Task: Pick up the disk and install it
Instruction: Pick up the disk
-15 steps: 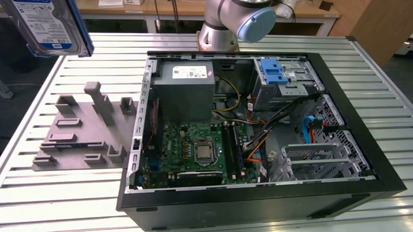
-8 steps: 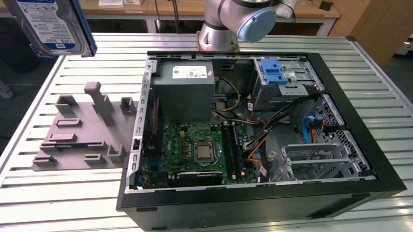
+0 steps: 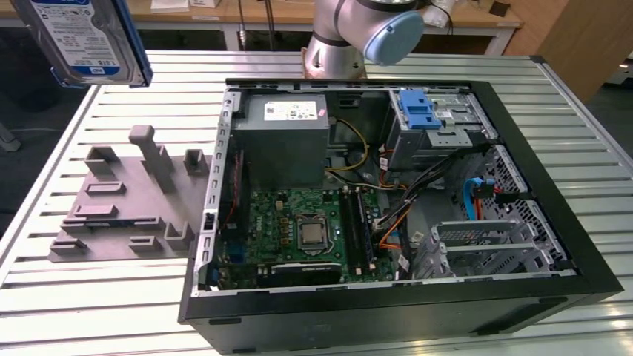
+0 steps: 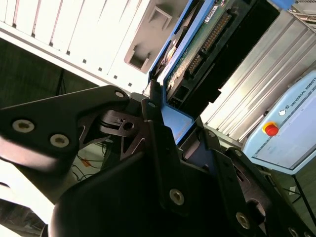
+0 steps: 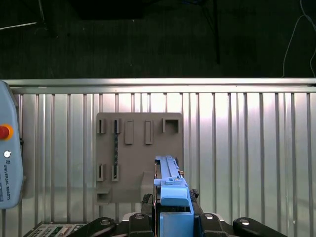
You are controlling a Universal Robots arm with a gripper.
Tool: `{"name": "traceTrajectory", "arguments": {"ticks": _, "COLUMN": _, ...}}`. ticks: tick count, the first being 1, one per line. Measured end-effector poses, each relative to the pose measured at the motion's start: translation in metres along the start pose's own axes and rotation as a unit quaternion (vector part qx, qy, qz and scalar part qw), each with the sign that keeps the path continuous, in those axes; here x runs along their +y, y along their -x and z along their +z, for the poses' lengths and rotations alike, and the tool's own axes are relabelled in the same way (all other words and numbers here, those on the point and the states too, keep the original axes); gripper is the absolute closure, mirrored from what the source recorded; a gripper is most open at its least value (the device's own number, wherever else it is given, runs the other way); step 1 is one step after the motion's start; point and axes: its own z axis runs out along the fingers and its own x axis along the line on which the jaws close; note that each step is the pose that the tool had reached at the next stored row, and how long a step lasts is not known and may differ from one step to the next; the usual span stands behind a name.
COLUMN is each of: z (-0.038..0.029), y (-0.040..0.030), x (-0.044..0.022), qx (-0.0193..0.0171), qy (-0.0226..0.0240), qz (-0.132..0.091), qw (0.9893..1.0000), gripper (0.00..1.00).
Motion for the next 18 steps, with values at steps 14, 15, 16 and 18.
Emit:
{"name": "traceTrajectory", "arguments": {"ticks": 14, "z": -0.0002, "y": 0.0002, "x": -0.0099, "qx": 0.0000, "qy": 0.0000, "qz": 0.000, "qw": 1.0000, "gripper": 0.64}}
{"name": "traceTrajectory", "arguments": {"ticks": 15, "z": -0.0002, "y": 0.0002, "x": -0.0107, "qx": 0.0000, "qy": 0.0000, "qz": 0.000, "qw": 1.0000, "gripper": 0.64}}
{"name": "traceTrajectory", "arguments": {"ticks": 16, "z": -0.0002, "y": 0.0002, "x": -0.0114, "qx": 0.0000, "qy": 0.0000, "qz": 0.000, "qw": 1.0000, "gripper": 0.64}}
{"name": "traceTrajectory", "arguments": {"ticks": 18, "z": -0.0002, "y": 0.0003, "x": -0.0126, "qx": 0.0000, "qy": 0.0000, "qz": 0.000, "qw": 1.0000, "gripper": 0.64}}
